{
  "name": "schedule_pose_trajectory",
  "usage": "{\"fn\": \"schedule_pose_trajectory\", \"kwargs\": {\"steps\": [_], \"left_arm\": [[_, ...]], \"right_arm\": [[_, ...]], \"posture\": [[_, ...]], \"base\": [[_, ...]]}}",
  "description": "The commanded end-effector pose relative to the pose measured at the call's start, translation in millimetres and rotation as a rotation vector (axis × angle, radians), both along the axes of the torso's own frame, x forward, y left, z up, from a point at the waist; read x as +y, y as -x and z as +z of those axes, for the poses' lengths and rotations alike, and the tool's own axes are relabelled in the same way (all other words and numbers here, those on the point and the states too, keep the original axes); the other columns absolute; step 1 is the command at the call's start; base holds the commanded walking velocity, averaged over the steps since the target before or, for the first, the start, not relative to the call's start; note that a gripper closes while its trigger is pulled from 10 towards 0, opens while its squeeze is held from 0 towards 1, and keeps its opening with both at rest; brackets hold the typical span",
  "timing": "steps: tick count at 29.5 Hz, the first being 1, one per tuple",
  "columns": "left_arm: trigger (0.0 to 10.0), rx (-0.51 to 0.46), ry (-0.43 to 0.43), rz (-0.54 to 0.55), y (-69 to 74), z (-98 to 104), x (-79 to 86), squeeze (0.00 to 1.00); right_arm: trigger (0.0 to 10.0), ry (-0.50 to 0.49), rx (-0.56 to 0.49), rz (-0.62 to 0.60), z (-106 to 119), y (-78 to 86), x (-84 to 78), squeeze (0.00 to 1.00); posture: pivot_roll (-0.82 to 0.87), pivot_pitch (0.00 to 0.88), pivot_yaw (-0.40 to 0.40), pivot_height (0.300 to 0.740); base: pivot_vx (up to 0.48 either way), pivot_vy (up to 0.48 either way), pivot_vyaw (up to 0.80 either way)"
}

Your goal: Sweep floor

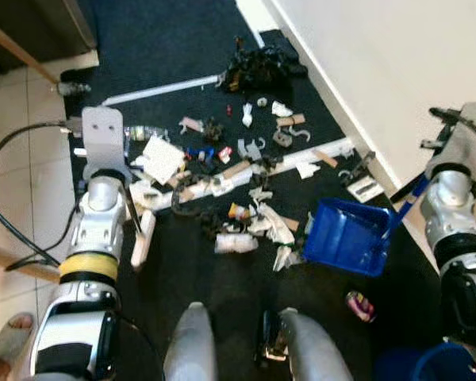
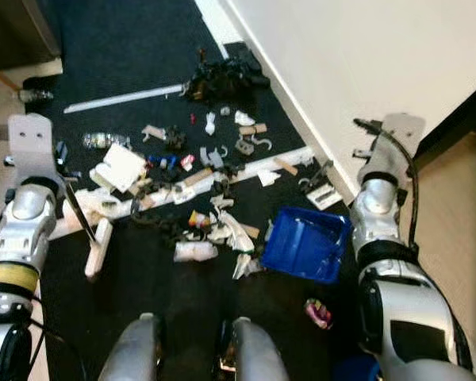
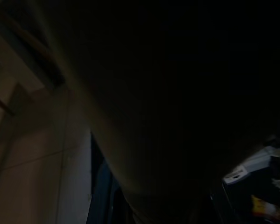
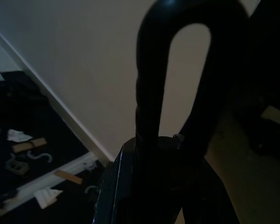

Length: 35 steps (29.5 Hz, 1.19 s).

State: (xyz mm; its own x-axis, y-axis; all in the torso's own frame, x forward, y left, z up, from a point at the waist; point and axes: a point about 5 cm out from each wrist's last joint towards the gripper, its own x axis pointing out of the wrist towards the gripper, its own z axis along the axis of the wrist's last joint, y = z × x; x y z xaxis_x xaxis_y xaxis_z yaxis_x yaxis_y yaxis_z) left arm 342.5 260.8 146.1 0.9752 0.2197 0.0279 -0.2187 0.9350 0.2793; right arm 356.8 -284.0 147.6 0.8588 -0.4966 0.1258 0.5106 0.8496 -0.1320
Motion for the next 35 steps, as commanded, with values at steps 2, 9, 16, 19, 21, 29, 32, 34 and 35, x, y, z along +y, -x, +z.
{"fn": "schedule_pose_trajectory", "kwargs": {"steps": [2,9,16,19,21,29,32,34,35], "left_arm": [[10.0,-0.057,-0.028,-0.001,-1.5,15.5,7.4,0.0],[10.0,-0.069,-0.006,-0.006,0.4,15.4,11.3,0.0],[10.0,-0.076,-0.009,-0.004,-1.1,19.4,17.0,0.0],[10.0,-0.083,-0.016,-0.011,-2.6,24.3,19.7,0.0],[10.0,-0.083,-0.019,-0.015,-2.9,25.2,20.1,0.0],[10.0,-0.081,-0.048,-0.039,-5.2,28.5,21.0,0.0],[10.0,-0.077,-0.049,-0.043,-5.4,28.0,20.5,0.0],[10.0,-0.075,-0.049,-0.047,-5.3,27.2,19.6,0.0],[10.0,-0.074,-0.049,-0.05,-5.2,26.7,18.9,0.0]], "right_arm": [[10.0,-0.091,0.02,-0.023,-3.2,3.5,-13.7,0.0],[10.0,-0.177,-0.066,0.089,23.8,-8.1,-16.2,0.0],[10.0,-0.139,-0.051,0.111,26.2,-8.1,-18.6,0.0],[10.0,-0.15,-0.081,0.125,37.3,-9.6,-24.0,0.0],[10.0,-0.152,-0.088,0.132,40.3,-10.1,-24.9,0.0],[10.0,-0.002,-0.092,0.144,61.0,-7.9,-37.8,0.0],[10.0,0.088,-0.056,0.146,62.6,-6.0,-41.1,0.0],[10.0,0.12,-0.038,0.147,61.8,-5.2,-41.9,0.0],[10.0,0.139,-0.027,0.148,61.0,-4.7,-42.4,0.0]], "posture": [[0.16,0.224,-0.064,0.74],[0.14,0.189,-0.066,0.74],[0.15,0.167,-0.067,0.74],[0.15,0.158,-0.063,0.74],[0.15,0.157,-0.062,0.74],[0.16,0.147,-0.054,0.74],[0.16,0.148,-0.05,0.74],[0.16,0.149,-0.048,0.74],[0.16,0.149,-0.048,0.74]], "base": [[0.0,0.0,0.0],[0.0,0.0,0.0],[0.0,0.0,0.0],[0.0,0.0,0.0],[0.0,0.0,0.0],[0.0,0.0,0.0],[0.0,0.0,0.0],[0.0,0.0,0.0],[0.0,0.0,0.0]]}}
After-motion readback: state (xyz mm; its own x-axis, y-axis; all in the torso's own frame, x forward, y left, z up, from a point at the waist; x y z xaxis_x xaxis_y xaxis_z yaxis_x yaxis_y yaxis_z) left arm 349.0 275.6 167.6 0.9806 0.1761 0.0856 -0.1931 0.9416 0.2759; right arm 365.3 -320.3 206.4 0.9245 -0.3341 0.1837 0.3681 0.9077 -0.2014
